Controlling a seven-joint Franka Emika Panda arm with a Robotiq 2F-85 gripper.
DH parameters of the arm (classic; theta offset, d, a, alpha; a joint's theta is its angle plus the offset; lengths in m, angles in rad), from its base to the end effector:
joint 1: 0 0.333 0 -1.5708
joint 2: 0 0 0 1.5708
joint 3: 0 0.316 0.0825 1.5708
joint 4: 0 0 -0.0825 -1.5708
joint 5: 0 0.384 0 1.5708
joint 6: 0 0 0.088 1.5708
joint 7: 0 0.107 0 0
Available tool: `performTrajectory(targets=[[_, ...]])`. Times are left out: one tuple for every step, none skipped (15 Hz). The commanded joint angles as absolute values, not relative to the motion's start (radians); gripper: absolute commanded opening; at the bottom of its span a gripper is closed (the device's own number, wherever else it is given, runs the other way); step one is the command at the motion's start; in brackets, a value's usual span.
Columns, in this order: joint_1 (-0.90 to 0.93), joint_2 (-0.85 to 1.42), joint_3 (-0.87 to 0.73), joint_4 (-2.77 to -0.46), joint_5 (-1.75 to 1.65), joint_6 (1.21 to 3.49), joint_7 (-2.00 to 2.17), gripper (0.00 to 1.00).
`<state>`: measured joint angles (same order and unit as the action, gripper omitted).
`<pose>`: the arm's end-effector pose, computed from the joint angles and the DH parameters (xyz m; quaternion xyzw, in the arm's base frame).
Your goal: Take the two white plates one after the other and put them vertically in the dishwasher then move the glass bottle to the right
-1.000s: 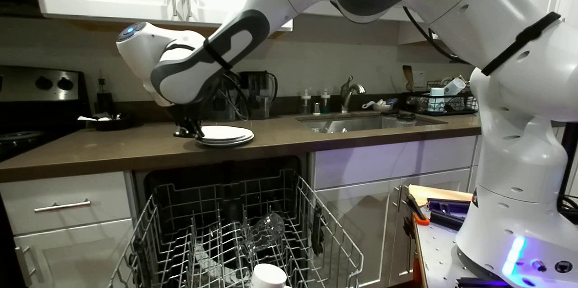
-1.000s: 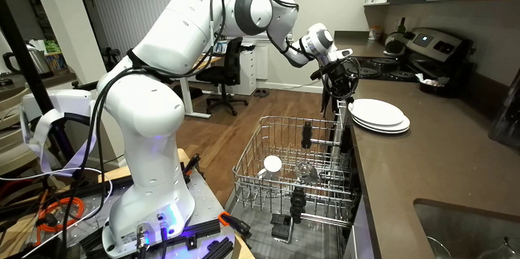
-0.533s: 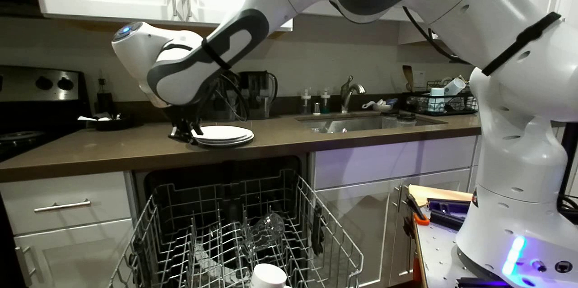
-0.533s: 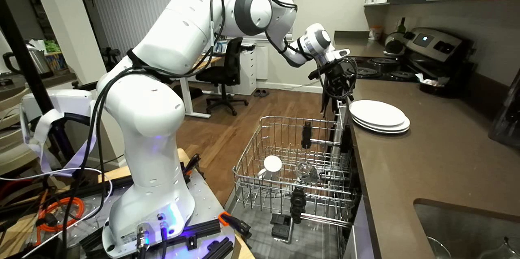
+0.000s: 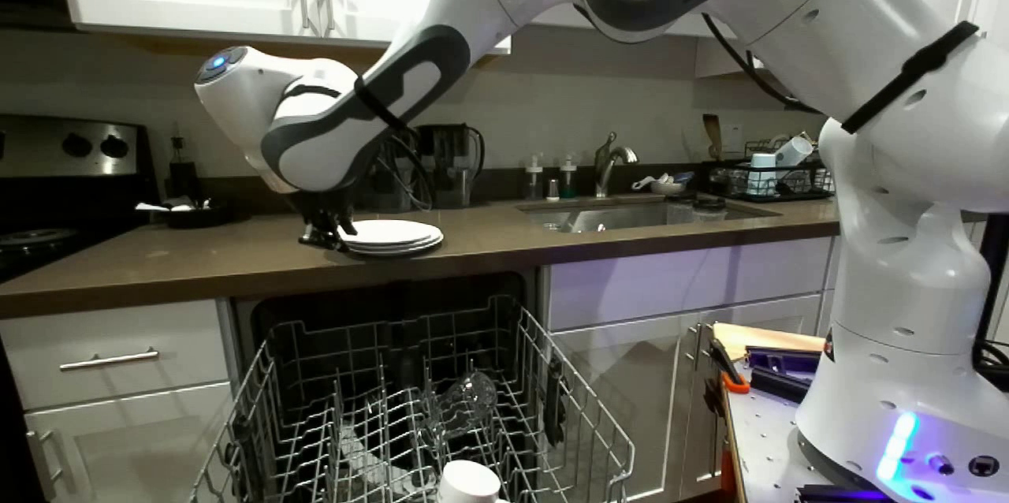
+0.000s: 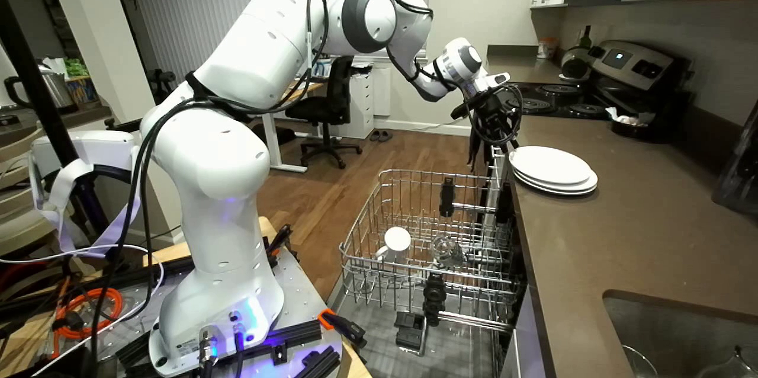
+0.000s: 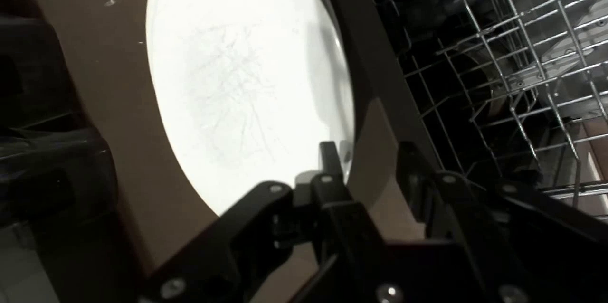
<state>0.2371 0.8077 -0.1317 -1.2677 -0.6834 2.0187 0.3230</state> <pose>0.7479 0.0678 0.2850 0.9364 0.0690 0.0485 0.3406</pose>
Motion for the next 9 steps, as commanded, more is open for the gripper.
performTrajectory(targets=[[0.243,0.817,-0.143,-1.248,-0.715,2.023,0.309,0.54],[0.243,0.816,-0.143,-1.248,-0.718,2.023,0.309,0.55],[0.244,0.818,-0.145,-1.246,-0.725,2.024,0.312,0.54],[0.243,0.819,-0.144,-1.245,-0.728,2.025,0.313,0.49],[0.244,0.822,-0.145,-1.243,-0.736,2.028,0.318,0.47],[0.246,0.825,-0.149,-1.241,-0.749,2.028,0.324,0.41],[0.249,0.828,-0.152,-1.239,-0.763,2.026,0.329,0.42],[0.249,0.830,-0.153,-1.239,-0.773,2.025,0.331,0.42],[0.247,0.831,-0.151,-1.238,-0.781,2.025,0.332,0.43]])
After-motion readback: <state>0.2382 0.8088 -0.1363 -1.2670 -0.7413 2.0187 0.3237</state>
